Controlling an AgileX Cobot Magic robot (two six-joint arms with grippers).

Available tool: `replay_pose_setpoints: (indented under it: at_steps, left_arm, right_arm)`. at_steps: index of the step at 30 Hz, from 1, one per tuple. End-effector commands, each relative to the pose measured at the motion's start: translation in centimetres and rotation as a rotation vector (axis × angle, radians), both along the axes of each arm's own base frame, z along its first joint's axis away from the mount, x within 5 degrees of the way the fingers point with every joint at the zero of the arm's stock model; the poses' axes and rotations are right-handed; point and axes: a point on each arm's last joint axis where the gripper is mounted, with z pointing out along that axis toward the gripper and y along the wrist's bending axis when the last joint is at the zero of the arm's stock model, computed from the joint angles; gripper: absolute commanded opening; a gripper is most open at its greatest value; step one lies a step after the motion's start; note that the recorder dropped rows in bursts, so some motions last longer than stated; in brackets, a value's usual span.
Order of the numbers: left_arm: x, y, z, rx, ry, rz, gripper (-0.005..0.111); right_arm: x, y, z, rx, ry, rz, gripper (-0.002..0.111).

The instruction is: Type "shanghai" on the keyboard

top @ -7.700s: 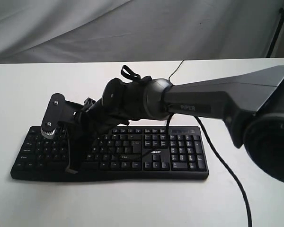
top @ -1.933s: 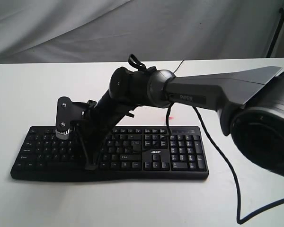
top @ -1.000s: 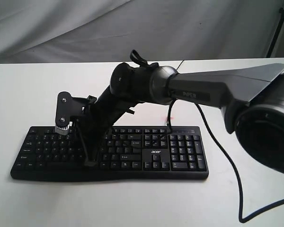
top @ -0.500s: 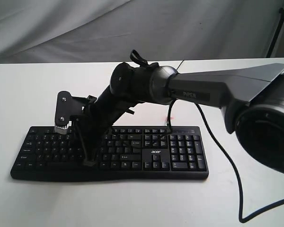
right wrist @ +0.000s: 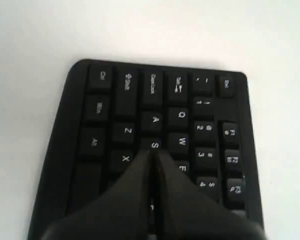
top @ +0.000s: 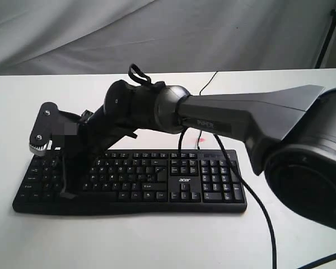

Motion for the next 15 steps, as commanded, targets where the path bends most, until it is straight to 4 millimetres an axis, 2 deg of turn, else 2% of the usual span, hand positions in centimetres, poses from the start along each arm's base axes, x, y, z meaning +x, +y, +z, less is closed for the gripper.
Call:
replay_pose_setpoints:
  at_steps: [1,9,15]
  left_arm:
    - [0.0,0.0,0.0,-0.005,0.001,-0.004,0.001]
    - [0.0,0.0,0.0,-0.005,0.001,-0.004,0.001]
    - [0.0,0.0,0.0,-0.005,0.001,-0.004,0.001]
  right_arm:
    - [0.4,1.8,1.4,-0.013,-0.006,-0.006,0.0]
    - [0.9,4.6,1.0,-0.018,-0.021,-0.042,0.0]
    - [1.4,4.9,0.4,-0.028,0.0,-0.059,0.0]
